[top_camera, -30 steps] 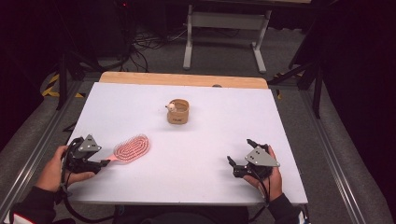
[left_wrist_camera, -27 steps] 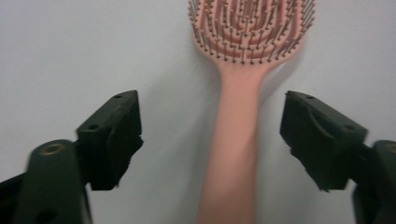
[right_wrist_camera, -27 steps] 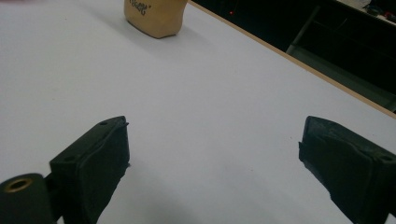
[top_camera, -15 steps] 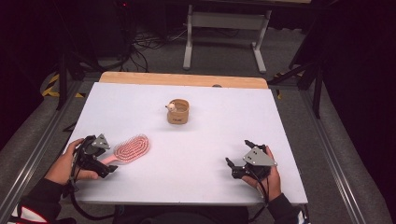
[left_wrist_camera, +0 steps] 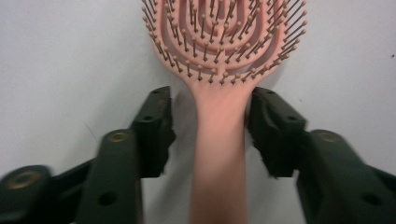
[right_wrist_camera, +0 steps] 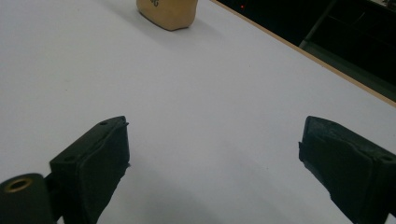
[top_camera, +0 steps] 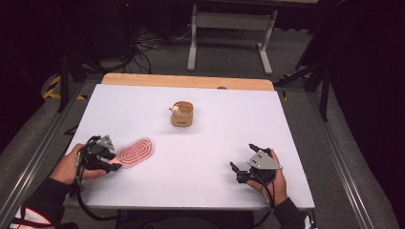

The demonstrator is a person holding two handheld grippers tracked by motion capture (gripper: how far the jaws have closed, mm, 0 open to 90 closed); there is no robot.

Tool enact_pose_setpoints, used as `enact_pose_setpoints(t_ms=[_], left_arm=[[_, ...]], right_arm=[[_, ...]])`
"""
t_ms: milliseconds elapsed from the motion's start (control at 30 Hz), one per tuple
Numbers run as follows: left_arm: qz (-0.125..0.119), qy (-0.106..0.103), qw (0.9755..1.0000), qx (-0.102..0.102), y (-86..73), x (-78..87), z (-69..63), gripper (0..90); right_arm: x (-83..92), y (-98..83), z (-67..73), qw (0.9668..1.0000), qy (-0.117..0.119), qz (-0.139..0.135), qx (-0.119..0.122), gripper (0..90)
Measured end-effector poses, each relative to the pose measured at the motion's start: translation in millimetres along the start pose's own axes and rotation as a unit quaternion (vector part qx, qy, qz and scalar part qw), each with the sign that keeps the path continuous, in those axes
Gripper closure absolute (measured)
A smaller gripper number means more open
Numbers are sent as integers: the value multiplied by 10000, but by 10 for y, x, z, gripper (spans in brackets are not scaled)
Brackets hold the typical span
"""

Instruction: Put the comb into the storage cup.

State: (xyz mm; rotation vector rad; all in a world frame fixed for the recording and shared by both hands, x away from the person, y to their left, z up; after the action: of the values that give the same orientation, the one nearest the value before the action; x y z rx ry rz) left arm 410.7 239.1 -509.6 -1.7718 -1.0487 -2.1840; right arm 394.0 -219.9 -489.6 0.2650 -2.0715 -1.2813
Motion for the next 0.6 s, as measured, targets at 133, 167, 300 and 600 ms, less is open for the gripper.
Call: enact_pose_setpoints(t_ms=[133, 167, 300, 600], left_arm=[[-50, 11, 9999, -162, 5, 0, -25, 651], [-85, 16, 9998, -163, 4, -2, -37, 663], [-171, 104, 9996, -212, -6, 0, -49, 694], [-480, 515, 9975, -100, -46, 8, -107, 697]], right_arm=[[-1, -3, 3, 10000, 14, 8, 8, 89], [-1, -3, 4, 10000, 13, 10, 13, 89], [1, -3, 9, 10000, 24, 13, 16, 89], [-4, -5, 18, 10000, 1, 17, 40, 89]])
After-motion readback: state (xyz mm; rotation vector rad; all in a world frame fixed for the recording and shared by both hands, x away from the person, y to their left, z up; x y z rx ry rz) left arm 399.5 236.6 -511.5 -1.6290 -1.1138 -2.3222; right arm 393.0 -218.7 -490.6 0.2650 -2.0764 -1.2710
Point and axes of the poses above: each handheld gripper's, and its own axes: x roughly backward along the jaws, y roughly out of its top, z roughly to its left, the point moved 7 cm from there along -x, roughly forward along the jaws, and after that the axes turned 4 degrees about y, right-handed, at the moved point
